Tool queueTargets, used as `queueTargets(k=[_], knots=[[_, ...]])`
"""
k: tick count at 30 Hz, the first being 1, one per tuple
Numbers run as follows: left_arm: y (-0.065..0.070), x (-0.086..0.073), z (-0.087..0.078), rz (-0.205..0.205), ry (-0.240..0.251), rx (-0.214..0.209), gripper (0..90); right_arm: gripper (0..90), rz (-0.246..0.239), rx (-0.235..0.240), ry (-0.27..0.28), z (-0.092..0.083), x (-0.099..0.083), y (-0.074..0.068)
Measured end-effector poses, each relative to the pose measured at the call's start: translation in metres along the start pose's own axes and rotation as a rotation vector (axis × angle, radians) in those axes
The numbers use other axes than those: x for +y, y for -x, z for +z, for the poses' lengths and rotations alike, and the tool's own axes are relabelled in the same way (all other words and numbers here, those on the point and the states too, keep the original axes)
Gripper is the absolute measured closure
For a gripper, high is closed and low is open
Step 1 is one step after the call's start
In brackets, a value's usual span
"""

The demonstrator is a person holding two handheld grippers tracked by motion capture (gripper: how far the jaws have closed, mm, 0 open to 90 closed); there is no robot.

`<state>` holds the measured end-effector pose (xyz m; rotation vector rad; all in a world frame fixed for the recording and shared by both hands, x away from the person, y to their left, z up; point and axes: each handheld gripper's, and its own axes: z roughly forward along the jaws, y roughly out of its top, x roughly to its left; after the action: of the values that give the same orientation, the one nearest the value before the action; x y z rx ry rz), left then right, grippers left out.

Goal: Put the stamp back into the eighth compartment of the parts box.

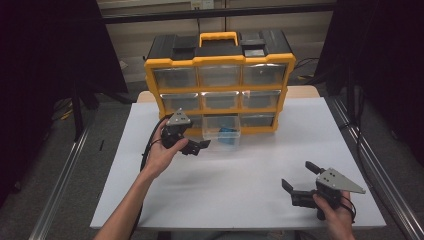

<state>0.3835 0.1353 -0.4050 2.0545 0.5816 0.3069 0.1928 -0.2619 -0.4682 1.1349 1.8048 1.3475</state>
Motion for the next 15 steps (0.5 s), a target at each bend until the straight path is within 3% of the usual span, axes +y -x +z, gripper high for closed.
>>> queueTargets(k=[4, 5, 12, 15], knots=[[0.003, -0.009, -0.007, -0.016, 0.03, 0.023, 4.5, 1.2, -0.002, -0.002, 0.0, 0.0, 0.0, 0.001], [0.004, -0.012, -0.007, -0.04, 0.056, 0.021, 4.5, 1.2, -0.002, -0.002, 0.0, 0.0, 0.0, 0.001], [0.01, -0.03, -0.015, -0.073, 0.095, 0.073, 4.5, 1.2, -0.002, -0.001, -0.002, 0.0, 0.0, 0.0], [0.013, -0.037, -0.018, -0.079, 0.118, 0.073, 4.5, 1.2, -0.003, -0.002, -0.002, 0.0, 0.0, 0.0]])
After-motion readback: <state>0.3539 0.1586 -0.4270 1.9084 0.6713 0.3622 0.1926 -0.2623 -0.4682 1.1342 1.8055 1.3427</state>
